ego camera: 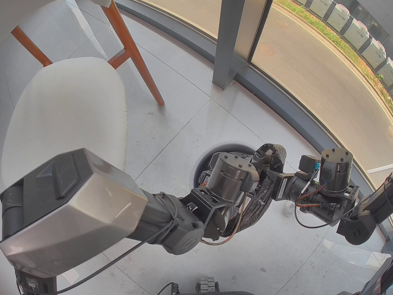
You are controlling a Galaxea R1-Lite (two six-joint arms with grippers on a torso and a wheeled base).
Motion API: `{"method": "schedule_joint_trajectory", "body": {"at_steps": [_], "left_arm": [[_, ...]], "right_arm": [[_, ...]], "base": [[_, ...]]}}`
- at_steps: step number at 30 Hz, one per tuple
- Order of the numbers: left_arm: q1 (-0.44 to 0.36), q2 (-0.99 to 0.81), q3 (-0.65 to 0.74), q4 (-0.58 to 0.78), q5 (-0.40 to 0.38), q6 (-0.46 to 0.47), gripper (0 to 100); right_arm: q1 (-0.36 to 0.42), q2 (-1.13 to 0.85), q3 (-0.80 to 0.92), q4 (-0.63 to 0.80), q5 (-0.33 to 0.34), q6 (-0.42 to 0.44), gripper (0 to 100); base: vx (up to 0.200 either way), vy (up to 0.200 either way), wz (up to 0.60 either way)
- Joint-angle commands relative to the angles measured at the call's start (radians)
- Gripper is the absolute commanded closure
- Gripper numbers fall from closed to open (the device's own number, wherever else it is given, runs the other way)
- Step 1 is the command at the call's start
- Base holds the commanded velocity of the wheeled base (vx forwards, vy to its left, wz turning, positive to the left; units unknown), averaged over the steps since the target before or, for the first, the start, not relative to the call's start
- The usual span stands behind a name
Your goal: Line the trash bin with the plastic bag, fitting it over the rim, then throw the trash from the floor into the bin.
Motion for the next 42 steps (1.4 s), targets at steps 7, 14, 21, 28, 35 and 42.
{"method": "schedule_joint_trajectory", "body": {"at_steps": [7, 14, 21, 28, 35, 42], "left_arm": [[0.025, -0.006, -0.025, 0.013, 0.002, 0.000, 0], [0.023, -0.002, -0.028, 0.013, 0.005, 0.000, 0], [0.025, -0.005, -0.025, 0.008, 0.006, -0.003, 100], [0.029, -0.023, -0.021, 0.008, 0.006, 0.000, 100], [0.028, -0.124, -0.035, 0.091, -0.006, 0.002, 100], [0.043, -0.253, -0.056, 0.185, -0.015, 0.025, 100]], "right_arm": [[0.002, 0.005, 0.000, 0.000, 0.000, 0.000, 100], [0.004, 0.009, 0.002, 0.000, -0.001, 0.000, 100], [0.007, 0.008, 0.002, 0.000, -0.003, 0.000, 100], [0.007, 0.002, 0.003, 0.000, -0.004, 0.000, 100], [-0.012, -0.027, 0.006, 0.001, 0.008, -0.004, 100], [-0.110, -0.102, 0.002, 0.015, 0.177, -0.015, 100]], "base": [[0.000, 0.000, 0.00], [0.000, 0.000, 0.00], [0.000, 0.000, 0.00], [0.000, 0.000, 0.00], [0.000, 0.000, 0.00], [0.000, 0.000, 0.00]]}}
